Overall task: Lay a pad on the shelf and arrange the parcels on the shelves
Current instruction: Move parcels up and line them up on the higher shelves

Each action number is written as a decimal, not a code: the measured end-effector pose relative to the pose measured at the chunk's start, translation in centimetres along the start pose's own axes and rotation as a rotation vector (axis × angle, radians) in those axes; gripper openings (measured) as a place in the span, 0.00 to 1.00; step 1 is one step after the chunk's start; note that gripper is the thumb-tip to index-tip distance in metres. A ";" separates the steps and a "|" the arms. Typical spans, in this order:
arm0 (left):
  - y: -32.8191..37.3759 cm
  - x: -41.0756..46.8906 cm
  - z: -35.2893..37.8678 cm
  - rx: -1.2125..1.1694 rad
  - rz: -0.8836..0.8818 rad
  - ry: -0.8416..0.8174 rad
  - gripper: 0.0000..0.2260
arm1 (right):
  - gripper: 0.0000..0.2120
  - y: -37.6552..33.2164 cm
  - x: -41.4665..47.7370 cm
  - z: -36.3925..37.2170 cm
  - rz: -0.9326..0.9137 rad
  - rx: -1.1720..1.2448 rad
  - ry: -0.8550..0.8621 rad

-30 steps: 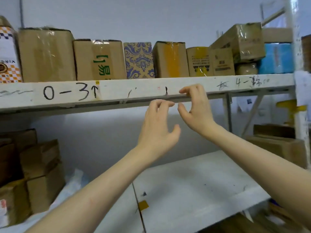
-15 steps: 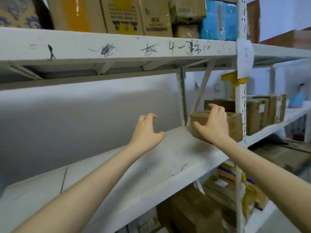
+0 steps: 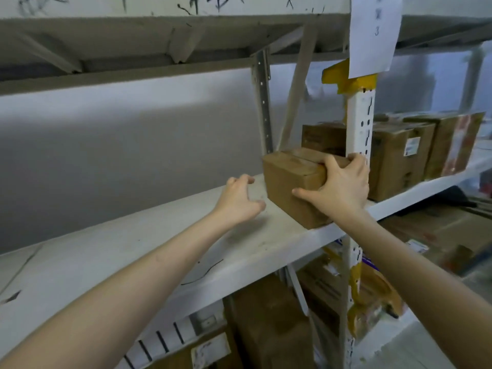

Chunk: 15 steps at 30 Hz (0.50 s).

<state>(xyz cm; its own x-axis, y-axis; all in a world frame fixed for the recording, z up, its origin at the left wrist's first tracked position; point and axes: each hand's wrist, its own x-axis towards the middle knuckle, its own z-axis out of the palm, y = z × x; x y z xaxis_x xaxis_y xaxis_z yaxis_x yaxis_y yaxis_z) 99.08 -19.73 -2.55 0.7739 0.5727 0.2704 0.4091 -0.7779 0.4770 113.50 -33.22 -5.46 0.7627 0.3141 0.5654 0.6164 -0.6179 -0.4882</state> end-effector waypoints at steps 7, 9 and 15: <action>1.0 0.4 0.2 0.038 0.027 0.040 0.28 | 0.36 0.3 -0.1 0.0 -0.068 0.094 0.035; 1.2 0.2 -0.2 0.058 0.044 0.060 0.29 | 0.35 0.0 -0.6 -0.2 -0.117 0.186 0.041; 1.2 -1.3 -3.0 0.179 0.136 0.044 0.47 | 0.31 -3.1 -2.5 -1.4 -0.406 0.447 -0.068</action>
<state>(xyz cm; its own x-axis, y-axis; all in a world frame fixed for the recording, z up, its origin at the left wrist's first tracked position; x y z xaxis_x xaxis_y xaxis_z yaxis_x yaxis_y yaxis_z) 97.08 -20.67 0.19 0.8075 0.4670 0.3604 0.3844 -0.8800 0.2790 109.35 -33.12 -4.42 0.4514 0.5154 0.7285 0.8720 -0.0816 -0.4826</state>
